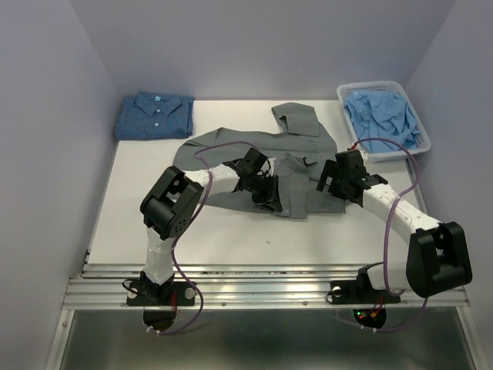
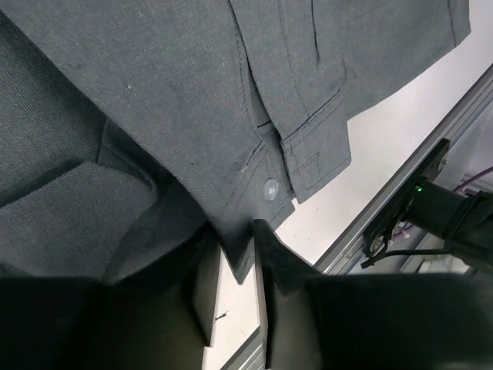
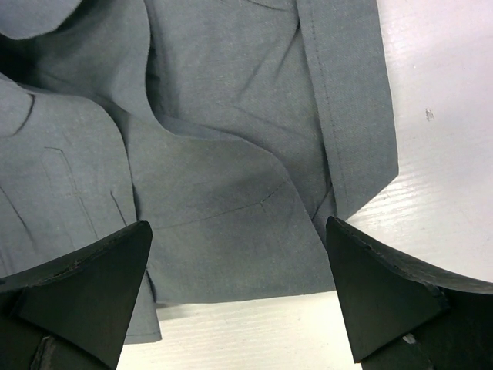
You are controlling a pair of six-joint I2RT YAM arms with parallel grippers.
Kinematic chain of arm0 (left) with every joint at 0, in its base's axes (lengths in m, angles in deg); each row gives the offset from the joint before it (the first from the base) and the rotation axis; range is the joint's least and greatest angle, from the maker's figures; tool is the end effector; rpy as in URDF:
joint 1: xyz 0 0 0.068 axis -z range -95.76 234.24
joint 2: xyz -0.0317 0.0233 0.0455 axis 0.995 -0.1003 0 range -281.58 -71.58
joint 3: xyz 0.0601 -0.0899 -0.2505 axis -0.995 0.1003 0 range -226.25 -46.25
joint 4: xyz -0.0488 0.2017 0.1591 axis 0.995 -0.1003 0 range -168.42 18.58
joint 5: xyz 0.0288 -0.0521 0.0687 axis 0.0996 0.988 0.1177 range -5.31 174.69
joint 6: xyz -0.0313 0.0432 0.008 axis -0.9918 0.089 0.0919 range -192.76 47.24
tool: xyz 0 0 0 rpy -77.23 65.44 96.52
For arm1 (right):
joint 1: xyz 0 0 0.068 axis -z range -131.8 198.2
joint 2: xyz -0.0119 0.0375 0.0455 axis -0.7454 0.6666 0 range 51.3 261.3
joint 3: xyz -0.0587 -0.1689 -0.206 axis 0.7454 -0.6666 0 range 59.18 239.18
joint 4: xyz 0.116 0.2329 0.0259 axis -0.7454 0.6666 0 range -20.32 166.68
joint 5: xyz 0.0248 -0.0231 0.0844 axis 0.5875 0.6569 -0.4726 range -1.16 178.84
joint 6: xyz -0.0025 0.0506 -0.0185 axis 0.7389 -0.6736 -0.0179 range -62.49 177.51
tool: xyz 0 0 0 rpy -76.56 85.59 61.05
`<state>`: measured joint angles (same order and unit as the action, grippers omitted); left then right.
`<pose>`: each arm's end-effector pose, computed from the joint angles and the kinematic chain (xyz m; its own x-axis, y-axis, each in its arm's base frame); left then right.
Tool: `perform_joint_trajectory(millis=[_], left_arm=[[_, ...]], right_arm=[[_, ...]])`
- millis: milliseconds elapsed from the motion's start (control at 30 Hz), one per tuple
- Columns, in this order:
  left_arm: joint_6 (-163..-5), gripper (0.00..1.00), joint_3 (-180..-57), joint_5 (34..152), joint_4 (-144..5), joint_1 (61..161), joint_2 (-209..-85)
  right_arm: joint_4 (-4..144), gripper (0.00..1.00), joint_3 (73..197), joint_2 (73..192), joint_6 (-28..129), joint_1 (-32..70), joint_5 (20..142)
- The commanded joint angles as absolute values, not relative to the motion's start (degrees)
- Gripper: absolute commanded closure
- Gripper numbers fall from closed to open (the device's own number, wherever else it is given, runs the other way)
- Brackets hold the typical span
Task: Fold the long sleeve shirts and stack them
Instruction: Fold the shirt
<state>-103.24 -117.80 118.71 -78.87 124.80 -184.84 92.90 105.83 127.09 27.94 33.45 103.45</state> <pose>0.3022 -0.2849 0.1595 -0.9096 0.2252 -0.3491 0.4126 0.5871 -0.6965 0.2583 0.0586 0.2166 -0.7141 0.3057 -0.6298 0.2931 0.9475 0.1275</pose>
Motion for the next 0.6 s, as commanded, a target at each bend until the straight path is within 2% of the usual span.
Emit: perform_joint_trajectory(millis=[0,67,167,300,567], left_arm=[[-103.4,0.74,-121.0,119.1,-79.3,125.2,-184.9],[-104.0,0.81,-121.7,118.4,-79.6,125.2,-185.1],[-103.8,1.0,-123.3,117.9,-81.8,125.2,-185.8],[-99.0,1.0,-128.9,107.6,-92.0,124.6,-185.2],[-96.8,1.0,-131.9,99.0,-104.1,118.0,-177.7]], right_arm=[[90.9,0.0,105.1,126.0,28.5,34.0,104.4],[90.9,0.0,104.8,125.7,28.5,34.0,104.7],[90.9,0.0,104.4,125.3,28.7,34.0,105.1],[90.9,0.0,104.2,125.0,30.1,34.5,105.1],[90.2,0.0,103.4,125.7,31.2,34.5,107.0]])
